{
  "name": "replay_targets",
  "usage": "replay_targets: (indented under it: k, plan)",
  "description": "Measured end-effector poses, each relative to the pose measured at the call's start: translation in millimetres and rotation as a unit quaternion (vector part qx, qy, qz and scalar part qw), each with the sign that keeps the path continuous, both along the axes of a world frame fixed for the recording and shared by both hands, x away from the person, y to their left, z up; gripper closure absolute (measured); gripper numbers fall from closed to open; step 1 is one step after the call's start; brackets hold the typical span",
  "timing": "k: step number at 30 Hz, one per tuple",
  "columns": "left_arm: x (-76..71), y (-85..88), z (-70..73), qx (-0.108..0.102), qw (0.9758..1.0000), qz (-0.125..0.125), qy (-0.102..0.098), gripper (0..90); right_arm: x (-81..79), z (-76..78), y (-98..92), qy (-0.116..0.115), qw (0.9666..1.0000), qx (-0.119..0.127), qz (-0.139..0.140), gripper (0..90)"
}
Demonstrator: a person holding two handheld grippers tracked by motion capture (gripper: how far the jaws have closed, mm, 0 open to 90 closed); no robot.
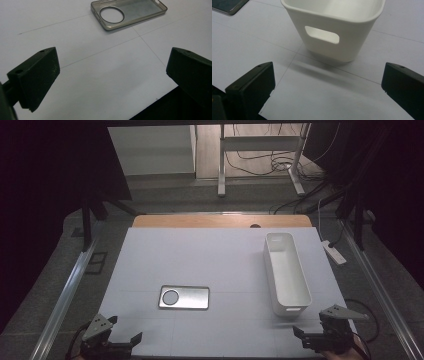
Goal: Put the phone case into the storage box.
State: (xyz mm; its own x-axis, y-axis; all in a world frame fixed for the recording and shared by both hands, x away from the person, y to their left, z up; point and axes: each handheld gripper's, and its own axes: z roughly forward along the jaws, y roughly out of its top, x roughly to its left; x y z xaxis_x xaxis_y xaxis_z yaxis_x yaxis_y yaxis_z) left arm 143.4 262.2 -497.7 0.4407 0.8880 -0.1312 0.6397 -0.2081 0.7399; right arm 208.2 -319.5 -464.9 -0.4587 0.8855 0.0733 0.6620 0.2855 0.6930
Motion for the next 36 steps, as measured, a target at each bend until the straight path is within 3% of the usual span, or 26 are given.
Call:
replay_targets:
  k: [24, 36]
  plan:
    - [2.5, 5.0, -0.8, -0.025, 0.9996, 0.004, 0.014, 0.0, -0.9, -0.2, 1.9, 0.003, 1.0000, -0.005, 0.004, 0.0]
    - [4.5, 2.1, 1.5, -0.016, 0.9998, 0.003, 0.013, 0.0, -0.8, -0.3, 1.1, 0.002, 1.0000, -0.002, 0.001, 0.0]
